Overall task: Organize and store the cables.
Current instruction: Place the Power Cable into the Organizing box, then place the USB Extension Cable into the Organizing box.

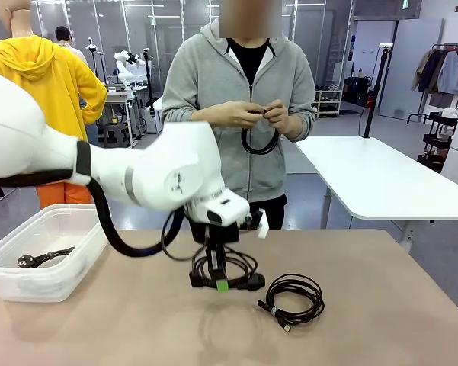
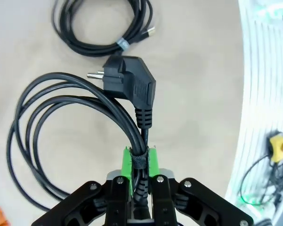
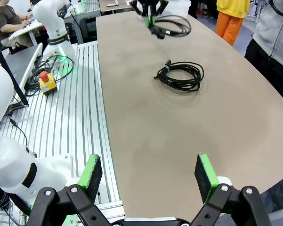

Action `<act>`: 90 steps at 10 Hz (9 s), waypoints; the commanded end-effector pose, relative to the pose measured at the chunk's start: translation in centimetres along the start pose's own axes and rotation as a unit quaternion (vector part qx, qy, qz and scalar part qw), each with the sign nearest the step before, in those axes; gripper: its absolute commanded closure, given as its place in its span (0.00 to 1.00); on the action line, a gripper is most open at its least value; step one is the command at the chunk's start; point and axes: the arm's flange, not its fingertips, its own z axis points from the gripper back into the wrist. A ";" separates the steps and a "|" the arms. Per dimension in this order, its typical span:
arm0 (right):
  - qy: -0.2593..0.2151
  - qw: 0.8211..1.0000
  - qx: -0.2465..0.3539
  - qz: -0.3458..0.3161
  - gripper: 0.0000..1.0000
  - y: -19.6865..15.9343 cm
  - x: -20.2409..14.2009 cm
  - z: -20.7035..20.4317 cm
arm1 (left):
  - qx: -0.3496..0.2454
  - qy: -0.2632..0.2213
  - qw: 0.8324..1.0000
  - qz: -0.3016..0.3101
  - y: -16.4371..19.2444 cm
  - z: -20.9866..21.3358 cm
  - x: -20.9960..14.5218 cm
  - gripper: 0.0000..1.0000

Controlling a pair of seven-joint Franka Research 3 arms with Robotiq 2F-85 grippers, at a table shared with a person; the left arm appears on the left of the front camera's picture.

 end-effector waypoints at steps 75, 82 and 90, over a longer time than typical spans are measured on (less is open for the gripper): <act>0.050 0.998 0.021 -0.029 0.00 0.3 3.4 -2.9 | 0.143 -0.233 0.925 0.263 -11.0 22.4 -45.2 0.00; 0.190 0.975 -0.007 -0.113 0.00 4.2 15.0 -19.3 | 0.156 -0.256 0.921 0.248 -13.1 23.5 -44.7 0.00; 0.276 0.954 -0.040 -0.106 0.00 2.6 16.9 -37.2 | 0.156 -0.256 0.921 0.248 -13.1 23.5 -44.7 0.00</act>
